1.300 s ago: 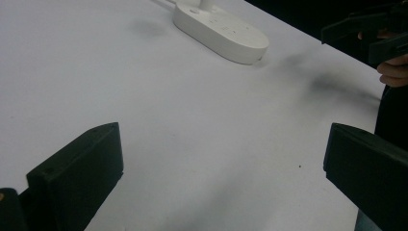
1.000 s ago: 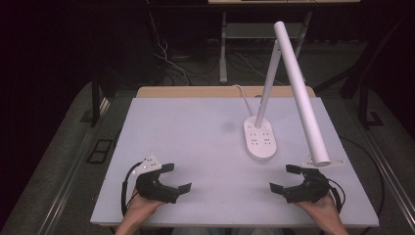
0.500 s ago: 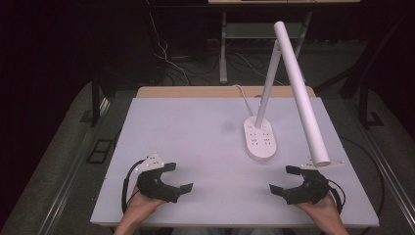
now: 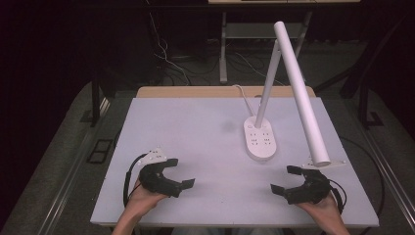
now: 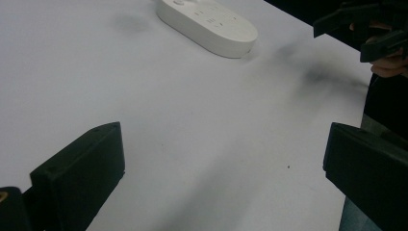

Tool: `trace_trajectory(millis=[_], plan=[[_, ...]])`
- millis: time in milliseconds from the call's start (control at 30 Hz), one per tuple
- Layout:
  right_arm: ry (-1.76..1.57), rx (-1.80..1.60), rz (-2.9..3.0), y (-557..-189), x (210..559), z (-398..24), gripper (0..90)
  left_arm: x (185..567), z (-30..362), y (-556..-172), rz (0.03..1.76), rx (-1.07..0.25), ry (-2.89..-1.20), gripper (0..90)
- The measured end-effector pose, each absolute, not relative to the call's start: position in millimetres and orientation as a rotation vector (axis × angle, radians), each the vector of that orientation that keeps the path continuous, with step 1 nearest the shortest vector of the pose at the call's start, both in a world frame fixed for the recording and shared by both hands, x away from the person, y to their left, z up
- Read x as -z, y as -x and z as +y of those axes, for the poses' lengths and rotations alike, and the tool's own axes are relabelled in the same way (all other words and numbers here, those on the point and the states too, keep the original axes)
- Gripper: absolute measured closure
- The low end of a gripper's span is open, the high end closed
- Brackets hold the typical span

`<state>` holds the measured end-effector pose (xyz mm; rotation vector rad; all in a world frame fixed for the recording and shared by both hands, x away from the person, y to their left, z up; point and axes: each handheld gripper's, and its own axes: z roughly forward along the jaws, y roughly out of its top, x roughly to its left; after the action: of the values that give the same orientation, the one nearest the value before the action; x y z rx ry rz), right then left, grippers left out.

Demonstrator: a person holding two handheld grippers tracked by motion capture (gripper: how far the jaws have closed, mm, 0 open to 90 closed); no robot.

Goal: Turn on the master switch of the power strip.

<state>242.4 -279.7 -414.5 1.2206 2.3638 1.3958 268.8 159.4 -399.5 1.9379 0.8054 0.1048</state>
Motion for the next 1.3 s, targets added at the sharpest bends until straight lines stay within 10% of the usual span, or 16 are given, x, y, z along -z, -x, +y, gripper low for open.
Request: trace_trajectory(millis=[1300], plan=[[-1.216, -1.404, 2.366, -242, 415, -282, 0.5, 366, 126, -310, 0.749, -0.098, -2.007, 0.0]])
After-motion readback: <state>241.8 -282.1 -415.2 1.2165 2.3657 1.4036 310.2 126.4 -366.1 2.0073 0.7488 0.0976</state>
